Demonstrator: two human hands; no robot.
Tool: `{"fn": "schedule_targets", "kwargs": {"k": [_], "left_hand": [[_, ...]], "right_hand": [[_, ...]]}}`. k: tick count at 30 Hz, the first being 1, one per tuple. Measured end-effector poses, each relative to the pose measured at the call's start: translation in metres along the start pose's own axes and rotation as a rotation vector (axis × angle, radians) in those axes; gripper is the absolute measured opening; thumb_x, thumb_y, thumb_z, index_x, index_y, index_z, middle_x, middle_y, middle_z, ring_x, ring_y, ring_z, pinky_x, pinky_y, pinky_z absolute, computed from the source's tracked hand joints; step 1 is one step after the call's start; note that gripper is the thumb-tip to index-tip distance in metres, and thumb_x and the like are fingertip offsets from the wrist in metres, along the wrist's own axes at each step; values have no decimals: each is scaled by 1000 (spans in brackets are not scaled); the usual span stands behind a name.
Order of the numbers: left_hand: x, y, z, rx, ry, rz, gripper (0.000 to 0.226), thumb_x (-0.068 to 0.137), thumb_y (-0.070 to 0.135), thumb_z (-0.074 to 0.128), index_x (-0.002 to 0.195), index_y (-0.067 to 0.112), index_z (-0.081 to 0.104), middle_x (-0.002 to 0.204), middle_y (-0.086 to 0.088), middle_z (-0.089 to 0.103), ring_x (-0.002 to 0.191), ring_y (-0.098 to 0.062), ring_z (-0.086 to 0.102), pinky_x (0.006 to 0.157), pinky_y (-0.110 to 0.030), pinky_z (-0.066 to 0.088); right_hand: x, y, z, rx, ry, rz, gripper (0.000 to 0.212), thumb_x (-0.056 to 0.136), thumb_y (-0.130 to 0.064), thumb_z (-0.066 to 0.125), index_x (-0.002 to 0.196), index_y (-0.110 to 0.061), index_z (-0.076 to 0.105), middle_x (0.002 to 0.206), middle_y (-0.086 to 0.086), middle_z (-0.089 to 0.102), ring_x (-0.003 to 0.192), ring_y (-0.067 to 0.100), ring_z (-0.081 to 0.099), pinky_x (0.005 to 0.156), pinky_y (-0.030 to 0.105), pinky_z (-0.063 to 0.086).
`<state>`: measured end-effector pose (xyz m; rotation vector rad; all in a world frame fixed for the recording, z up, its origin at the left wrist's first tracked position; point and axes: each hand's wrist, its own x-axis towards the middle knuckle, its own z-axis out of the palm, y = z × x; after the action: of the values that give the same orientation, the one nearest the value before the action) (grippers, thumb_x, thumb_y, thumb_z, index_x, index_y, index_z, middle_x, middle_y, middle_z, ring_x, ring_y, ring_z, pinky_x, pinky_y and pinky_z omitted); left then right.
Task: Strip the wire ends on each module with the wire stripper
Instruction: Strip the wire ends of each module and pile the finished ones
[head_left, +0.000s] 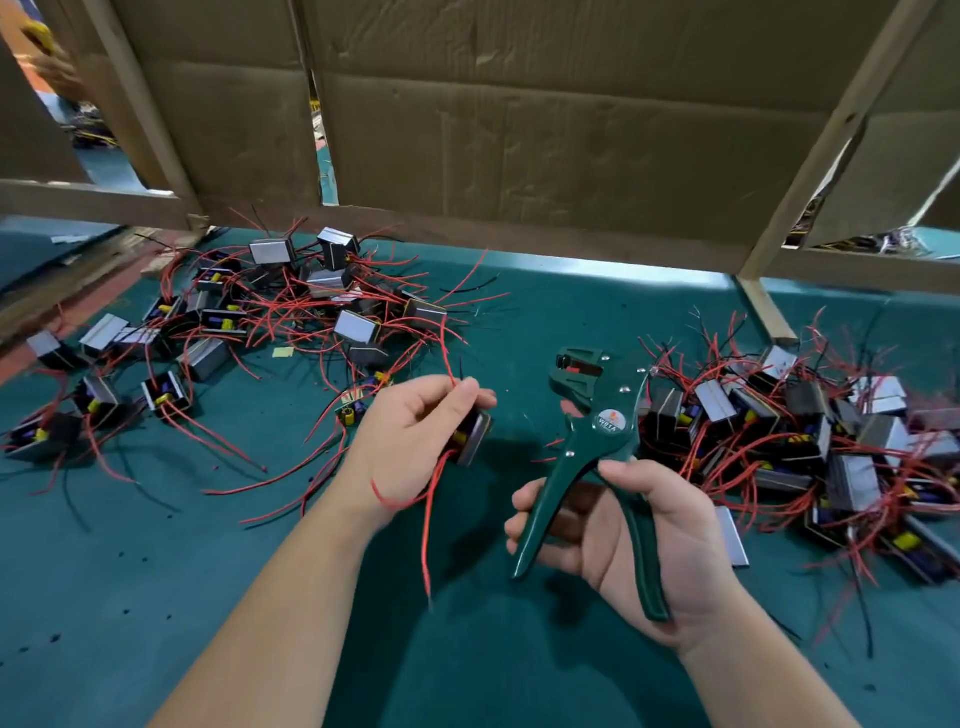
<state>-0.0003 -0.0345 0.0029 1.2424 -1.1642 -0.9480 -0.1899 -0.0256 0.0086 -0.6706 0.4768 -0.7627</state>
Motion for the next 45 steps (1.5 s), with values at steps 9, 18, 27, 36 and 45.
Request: {"fn": "schedule_targets", "kwargs": {"k": [9,18,27,36,45], "left_hand": [[-7,2,6,-182,91,39,26,79,3,71,96,23,71,82,2,75,79,-5,69,71,-14,51],[-12,11,7,-199,-17,55,15,79,29,61,82,22,74,74,-2,68,67,-15,69,69,-18,52],[-14,16,8,-138,24,74,12,92,16,58,85,17,67,58,18,58,56,2,51,59,-19,39],[-14,17,5,72,42,156,29,99,6,46,106,24,68,72,25,62,71,10,53,70,-4,39],[-15,19,3,-22,68,153,23,88,1,64,81,22,68,63,9,64,54,-3,56,52,-15,46]], "right_hand": [[-2,4,-1,-85,9,6,82,49,-33,84,117,5,60,91,34,62,80,46,64,72,51,54],[-3,3,2,-67,31,-22,87,48,-32,85,122,4,56,91,34,61,80,46,64,72,53,54],[-8,2,6,-144,-98,13,59,64,-29,80,112,0,62,87,34,59,77,46,63,73,55,51],[-8,4,9,-203,-86,65,57,56,-34,85,103,-7,67,84,31,62,75,45,65,73,55,52],[-10,4,11,-241,-94,99,56,54,-33,87,98,-5,67,82,33,61,71,45,64,67,51,53]]}}
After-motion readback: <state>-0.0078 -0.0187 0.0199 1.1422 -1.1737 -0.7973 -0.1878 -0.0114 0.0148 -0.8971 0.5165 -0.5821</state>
